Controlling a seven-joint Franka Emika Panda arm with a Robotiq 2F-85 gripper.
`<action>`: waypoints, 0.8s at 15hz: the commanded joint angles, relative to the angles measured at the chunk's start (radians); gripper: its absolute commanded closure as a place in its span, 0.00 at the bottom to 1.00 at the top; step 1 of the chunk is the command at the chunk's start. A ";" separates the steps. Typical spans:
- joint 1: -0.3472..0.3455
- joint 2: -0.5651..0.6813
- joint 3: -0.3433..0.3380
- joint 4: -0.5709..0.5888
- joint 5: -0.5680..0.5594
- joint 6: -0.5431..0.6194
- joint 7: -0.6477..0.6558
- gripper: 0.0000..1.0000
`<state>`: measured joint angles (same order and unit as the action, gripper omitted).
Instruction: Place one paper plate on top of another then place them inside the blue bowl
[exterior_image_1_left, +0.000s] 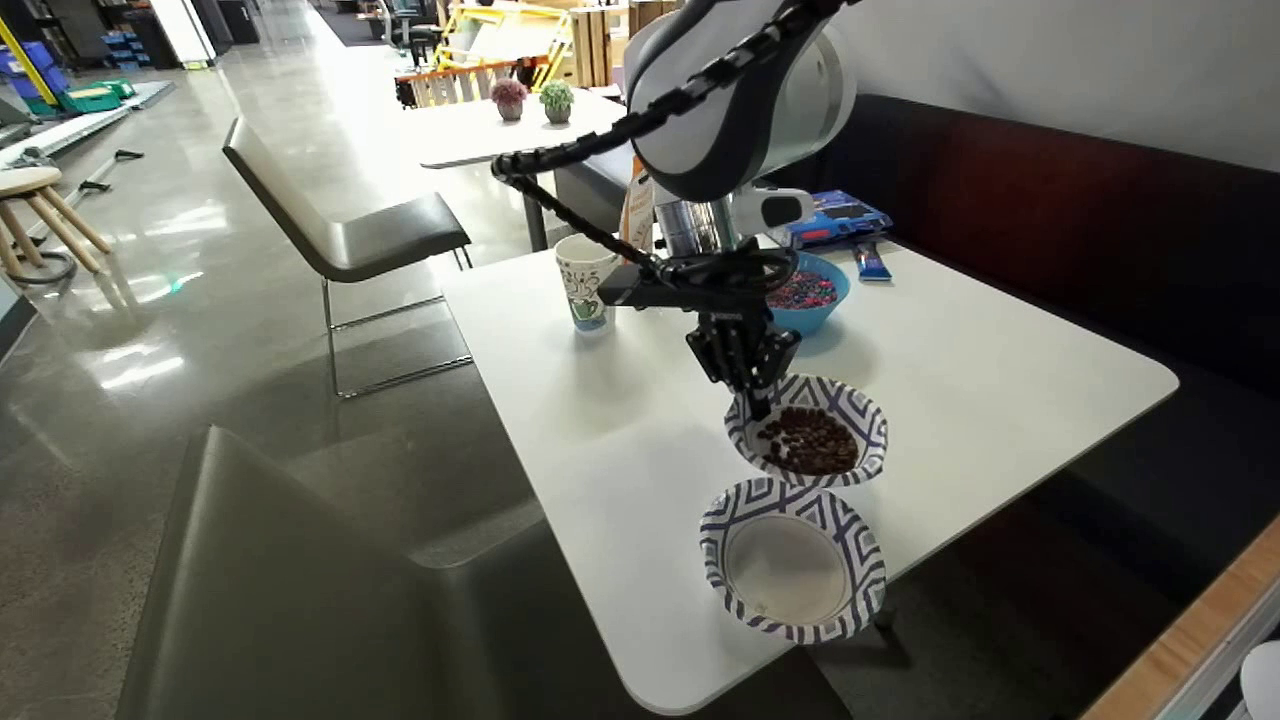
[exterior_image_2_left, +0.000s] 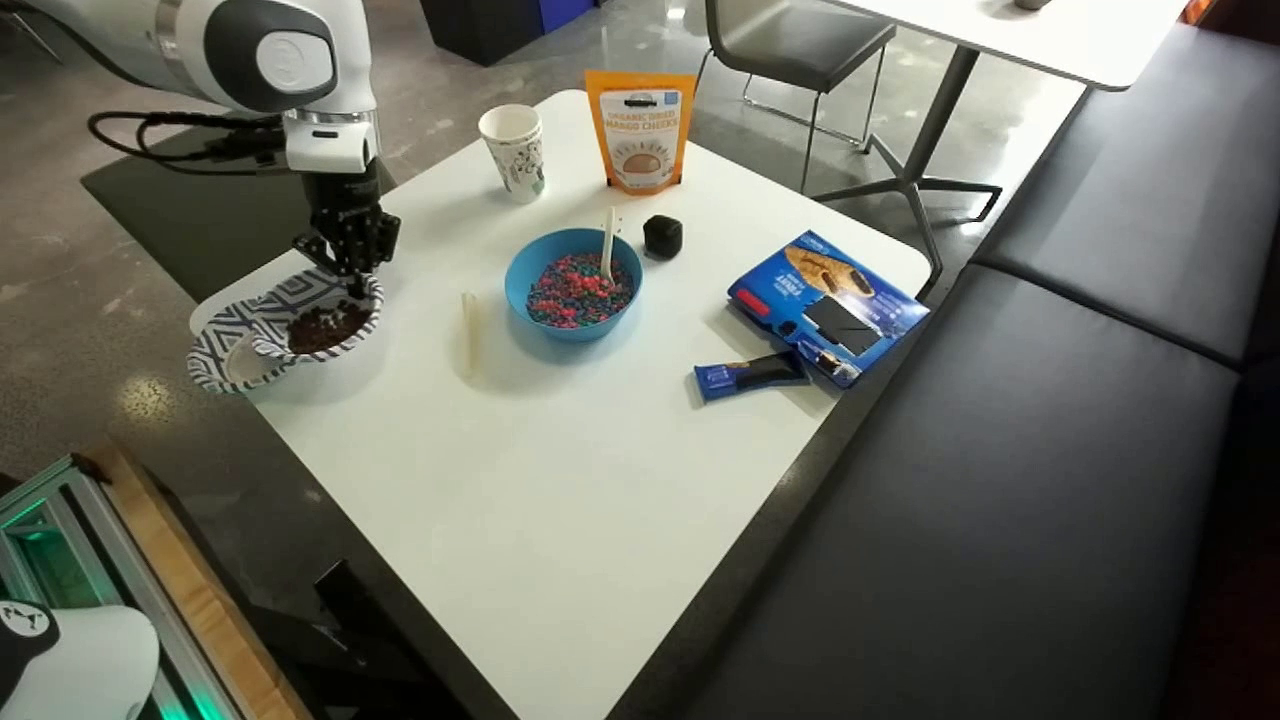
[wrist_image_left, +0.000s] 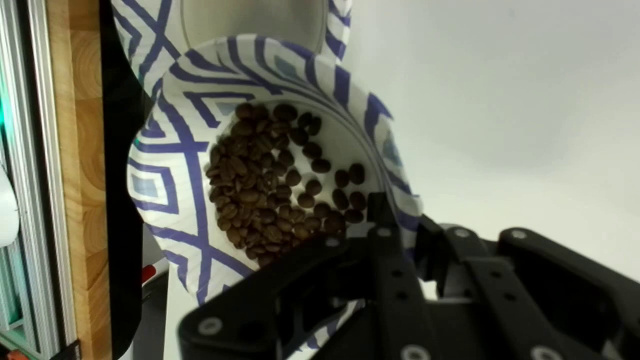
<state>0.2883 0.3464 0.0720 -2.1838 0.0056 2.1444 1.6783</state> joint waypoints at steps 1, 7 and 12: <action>-0.008 -0.031 0.024 0.001 0.022 -0.066 -0.005 0.98; -0.009 0.015 0.058 0.039 0.070 -0.113 -0.059 0.98; 0.003 0.075 0.075 0.070 0.092 -0.113 -0.087 0.98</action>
<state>0.2887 0.3705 0.1329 -2.1590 0.0731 2.0556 1.6171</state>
